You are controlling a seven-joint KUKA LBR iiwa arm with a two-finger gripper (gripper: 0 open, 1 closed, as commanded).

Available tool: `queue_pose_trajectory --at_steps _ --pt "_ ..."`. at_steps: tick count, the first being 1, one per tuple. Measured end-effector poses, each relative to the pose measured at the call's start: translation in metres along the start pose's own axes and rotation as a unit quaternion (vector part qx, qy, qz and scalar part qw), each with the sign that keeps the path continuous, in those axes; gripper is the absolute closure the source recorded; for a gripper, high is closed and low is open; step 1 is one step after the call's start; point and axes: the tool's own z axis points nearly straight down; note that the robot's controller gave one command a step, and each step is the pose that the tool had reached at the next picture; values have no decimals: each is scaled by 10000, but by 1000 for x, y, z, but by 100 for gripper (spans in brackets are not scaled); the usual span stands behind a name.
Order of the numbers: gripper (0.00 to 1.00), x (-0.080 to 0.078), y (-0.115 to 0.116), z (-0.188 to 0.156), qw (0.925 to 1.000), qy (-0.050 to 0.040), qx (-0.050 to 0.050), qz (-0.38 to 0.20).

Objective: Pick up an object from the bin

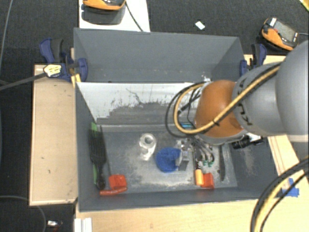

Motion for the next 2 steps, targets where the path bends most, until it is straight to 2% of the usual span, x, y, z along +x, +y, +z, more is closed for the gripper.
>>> queue_pose_trajectory --at_steps 2 --pt "100 0 0 0 10000 0 1 -18"
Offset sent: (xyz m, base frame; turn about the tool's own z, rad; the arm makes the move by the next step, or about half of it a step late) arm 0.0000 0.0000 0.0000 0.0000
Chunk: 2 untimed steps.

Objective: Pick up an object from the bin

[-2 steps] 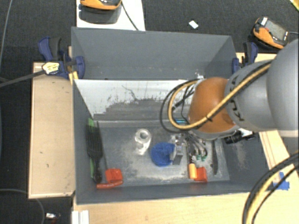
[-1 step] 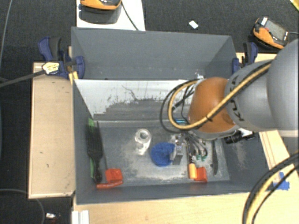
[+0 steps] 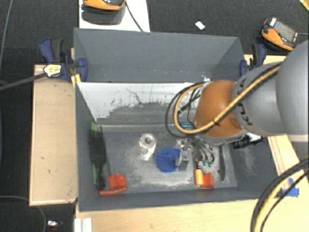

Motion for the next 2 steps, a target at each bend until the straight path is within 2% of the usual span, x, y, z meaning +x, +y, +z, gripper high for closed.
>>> queue_pose_trajectory --at_steps 1,2 --pt "100 0 0 0 10000 0 0 -3" --pt "100 -1 18 -99 9999 -12 -2 -157"
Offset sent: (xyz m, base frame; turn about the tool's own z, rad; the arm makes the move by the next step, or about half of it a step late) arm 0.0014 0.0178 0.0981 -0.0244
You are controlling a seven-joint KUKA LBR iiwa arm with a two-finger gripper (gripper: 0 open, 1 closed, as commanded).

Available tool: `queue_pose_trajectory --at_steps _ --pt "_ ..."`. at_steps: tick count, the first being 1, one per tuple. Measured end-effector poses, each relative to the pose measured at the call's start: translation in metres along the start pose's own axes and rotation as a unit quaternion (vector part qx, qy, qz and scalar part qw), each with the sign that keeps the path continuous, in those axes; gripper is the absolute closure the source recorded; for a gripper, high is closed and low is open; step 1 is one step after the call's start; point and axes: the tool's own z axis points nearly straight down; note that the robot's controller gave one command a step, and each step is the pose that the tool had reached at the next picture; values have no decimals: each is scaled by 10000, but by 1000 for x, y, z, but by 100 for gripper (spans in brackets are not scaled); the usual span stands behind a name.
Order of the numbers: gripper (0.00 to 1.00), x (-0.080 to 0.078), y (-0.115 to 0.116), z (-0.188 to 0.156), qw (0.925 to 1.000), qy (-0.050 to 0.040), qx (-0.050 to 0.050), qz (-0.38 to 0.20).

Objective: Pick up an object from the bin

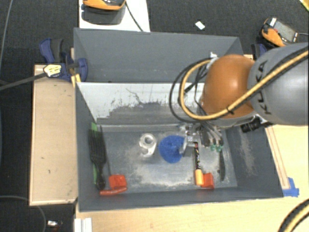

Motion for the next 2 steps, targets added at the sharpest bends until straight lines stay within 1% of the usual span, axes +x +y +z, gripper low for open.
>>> queue_pose_trajectory --at_steps 1,2 --pt "100 0 0 0 10000 0 1 -6" --pt "100 6 6 -16 9908 -2 1 -1352"
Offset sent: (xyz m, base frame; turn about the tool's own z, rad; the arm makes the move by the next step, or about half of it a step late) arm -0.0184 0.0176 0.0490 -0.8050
